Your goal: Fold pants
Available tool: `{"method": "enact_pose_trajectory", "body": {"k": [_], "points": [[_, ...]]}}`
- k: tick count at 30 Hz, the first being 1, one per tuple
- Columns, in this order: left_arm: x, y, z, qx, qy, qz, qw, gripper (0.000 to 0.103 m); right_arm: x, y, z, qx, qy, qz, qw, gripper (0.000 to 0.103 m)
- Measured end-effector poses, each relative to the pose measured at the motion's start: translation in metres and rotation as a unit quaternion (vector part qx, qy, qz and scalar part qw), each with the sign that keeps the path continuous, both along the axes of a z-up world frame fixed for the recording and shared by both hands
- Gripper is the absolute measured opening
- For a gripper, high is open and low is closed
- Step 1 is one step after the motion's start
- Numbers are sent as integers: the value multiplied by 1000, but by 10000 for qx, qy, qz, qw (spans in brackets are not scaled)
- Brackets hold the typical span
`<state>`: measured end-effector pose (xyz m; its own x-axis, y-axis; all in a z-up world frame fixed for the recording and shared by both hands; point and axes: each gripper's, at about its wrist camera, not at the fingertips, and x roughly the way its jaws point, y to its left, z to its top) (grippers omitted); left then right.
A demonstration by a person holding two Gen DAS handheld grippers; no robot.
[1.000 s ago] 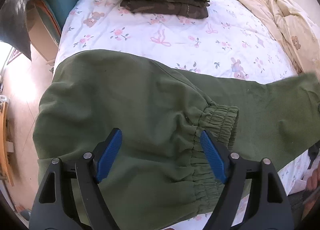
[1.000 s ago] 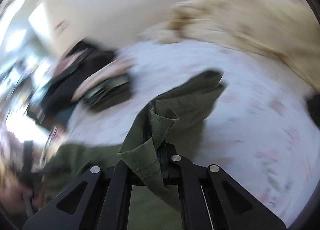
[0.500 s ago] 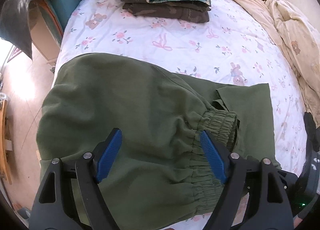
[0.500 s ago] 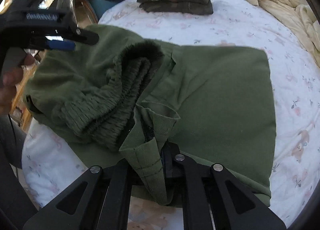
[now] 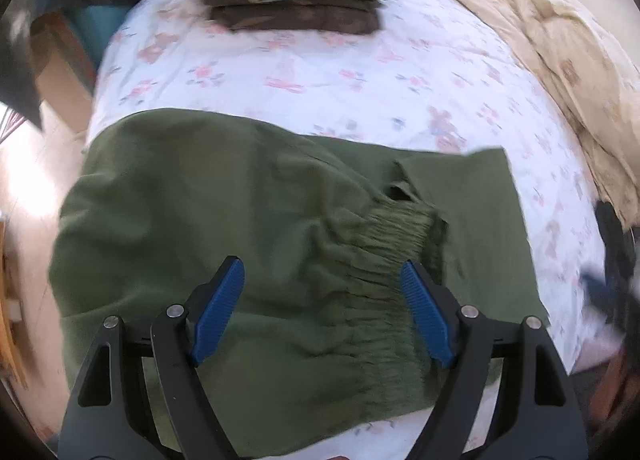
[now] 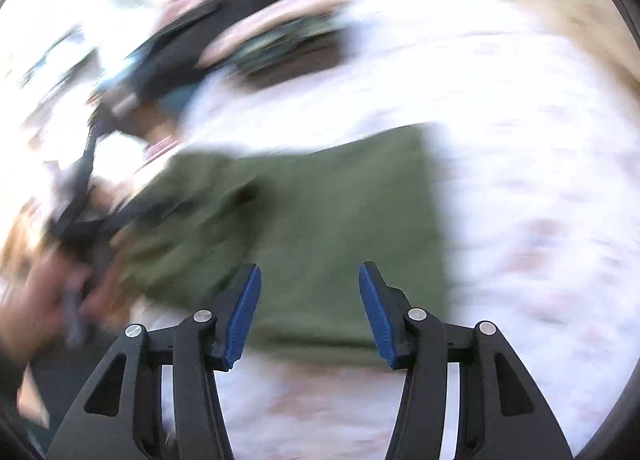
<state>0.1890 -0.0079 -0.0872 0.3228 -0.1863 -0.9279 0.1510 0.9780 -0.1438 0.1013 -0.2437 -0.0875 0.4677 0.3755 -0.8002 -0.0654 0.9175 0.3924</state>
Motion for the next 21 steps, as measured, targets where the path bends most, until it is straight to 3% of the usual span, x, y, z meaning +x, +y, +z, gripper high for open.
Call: {"method": "enact_pose_trajectory", "body": {"k": [3,8,11,13,16,17,18,21], "points": [[-9,-31,1,92,-44,-358,9993,78,12,-48,-20,13,511,-903,9946,53],[-38,-110,-22,138,152,-1462,9890,78,13,-83,-91,1144,1734,-1569,9655,53],[-41,-135,-49,664,213,-1702,9829,78,12,-78,-113,1402,1944,-1538,9586,52],[-39,-140,-69,733,332,-1681,9825,79,5,-78,-128,1797,2130,-1624,9466,52],[-38,-142,-78,738,353,-1705,9820,83,-10,-84,-135,2187,2175,-1852,9330,52],[-38,-142,-77,732,359,-1708,9819,83,-11,-82,-135,2260,2210,-1815,9312,41],[-38,-142,-76,711,372,-1721,9818,83,-10,-79,-133,2265,2230,-1683,9331,13],[-38,-141,-73,668,446,-1842,9796,84,-7,-78,-114,1985,1946,-1349,9511,5]]}}
